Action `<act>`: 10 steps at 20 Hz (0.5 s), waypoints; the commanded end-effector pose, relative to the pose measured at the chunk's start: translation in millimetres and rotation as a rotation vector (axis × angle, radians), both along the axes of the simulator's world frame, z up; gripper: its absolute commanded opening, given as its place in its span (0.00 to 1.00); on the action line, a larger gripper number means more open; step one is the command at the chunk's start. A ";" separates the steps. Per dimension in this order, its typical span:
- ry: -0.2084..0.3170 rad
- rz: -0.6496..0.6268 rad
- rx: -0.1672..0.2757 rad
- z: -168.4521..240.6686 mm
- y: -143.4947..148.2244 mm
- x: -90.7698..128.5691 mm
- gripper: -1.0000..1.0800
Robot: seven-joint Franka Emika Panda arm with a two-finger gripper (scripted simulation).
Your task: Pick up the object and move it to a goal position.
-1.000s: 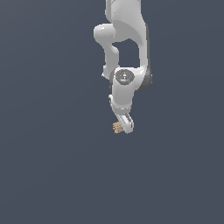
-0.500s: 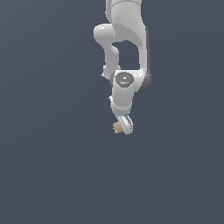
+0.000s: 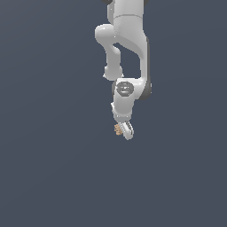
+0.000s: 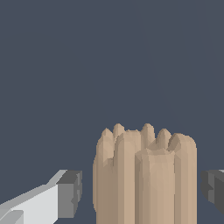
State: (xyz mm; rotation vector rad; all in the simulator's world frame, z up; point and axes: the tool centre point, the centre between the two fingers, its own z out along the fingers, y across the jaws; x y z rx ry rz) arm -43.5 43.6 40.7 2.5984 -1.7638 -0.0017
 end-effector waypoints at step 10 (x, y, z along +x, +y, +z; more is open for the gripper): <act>-0.001 0.000 0.000 -2.3 0.2 0.7 0.00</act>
